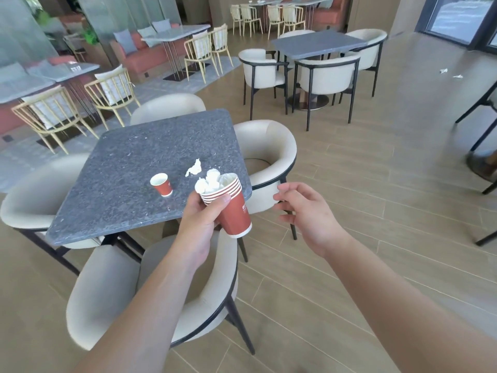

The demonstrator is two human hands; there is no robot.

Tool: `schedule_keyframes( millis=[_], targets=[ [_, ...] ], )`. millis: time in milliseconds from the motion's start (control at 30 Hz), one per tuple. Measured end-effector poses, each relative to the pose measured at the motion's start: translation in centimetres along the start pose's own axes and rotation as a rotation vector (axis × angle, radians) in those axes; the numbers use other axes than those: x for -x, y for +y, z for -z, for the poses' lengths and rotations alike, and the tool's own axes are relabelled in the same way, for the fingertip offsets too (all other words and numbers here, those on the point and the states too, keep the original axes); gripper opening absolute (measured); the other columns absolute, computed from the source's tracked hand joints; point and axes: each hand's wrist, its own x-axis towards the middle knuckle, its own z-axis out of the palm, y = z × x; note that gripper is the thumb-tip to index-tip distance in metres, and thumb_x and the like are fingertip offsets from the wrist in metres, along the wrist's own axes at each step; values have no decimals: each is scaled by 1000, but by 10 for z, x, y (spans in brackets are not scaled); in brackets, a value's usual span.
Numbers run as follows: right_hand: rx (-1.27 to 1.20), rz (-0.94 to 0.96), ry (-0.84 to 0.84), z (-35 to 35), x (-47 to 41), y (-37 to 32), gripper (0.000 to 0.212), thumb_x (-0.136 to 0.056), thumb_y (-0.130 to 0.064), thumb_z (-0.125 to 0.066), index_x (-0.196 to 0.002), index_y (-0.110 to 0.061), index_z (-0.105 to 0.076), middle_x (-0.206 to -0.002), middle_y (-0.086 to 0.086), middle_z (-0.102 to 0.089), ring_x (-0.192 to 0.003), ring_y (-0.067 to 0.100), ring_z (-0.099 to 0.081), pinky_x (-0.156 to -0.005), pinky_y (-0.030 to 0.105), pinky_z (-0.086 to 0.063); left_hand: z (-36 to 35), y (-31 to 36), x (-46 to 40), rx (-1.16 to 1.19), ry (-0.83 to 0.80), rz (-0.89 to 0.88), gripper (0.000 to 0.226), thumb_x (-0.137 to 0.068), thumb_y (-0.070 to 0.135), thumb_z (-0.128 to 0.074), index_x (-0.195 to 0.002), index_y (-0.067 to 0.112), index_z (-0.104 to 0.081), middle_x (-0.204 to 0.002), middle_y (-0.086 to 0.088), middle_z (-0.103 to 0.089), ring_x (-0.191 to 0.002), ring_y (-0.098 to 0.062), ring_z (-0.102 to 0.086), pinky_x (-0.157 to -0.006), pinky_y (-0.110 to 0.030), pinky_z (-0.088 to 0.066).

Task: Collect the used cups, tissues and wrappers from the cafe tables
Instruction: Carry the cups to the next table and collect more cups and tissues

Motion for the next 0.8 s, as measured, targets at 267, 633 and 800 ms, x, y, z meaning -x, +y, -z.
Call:
schedule_keyframes(
  millis=[267,633,800],
  targets=[
    [5,-48,-83,2,-52,-6,8,-79,-32,-65,-86,-30,-69,-101,-3,-69,-88,12,-66,-73,26,-51,-2,1,-39,-22,92,-36,54,-80,27,-71,-131,19,-60,-115,9,-76,-98,-7,-72,-73,-21,-57],
    [122,-100,-166,-44,-182,11,8,-93,-22,-62,-96,-22,-68,-98,-1,-70,-80,4,-67,-63,16,-51,44,-20,-158,40,226,3,44,-80,26,-71,-123,26,-64,-113,13,-76,-98,-3,-71,-85,-33,-52],
    [198,-125,-173,-81,-267,11,10,-93,-21,-60,-96,-23,-69,-94,-2,-70,-84,10,-68,-68,23,-52,71,-26,-235,82,278,48,64,-76,24,-73,-137,11,-57,-132,-7,-69,-104,-9,-68,-92,-37,-50]
  ],
)
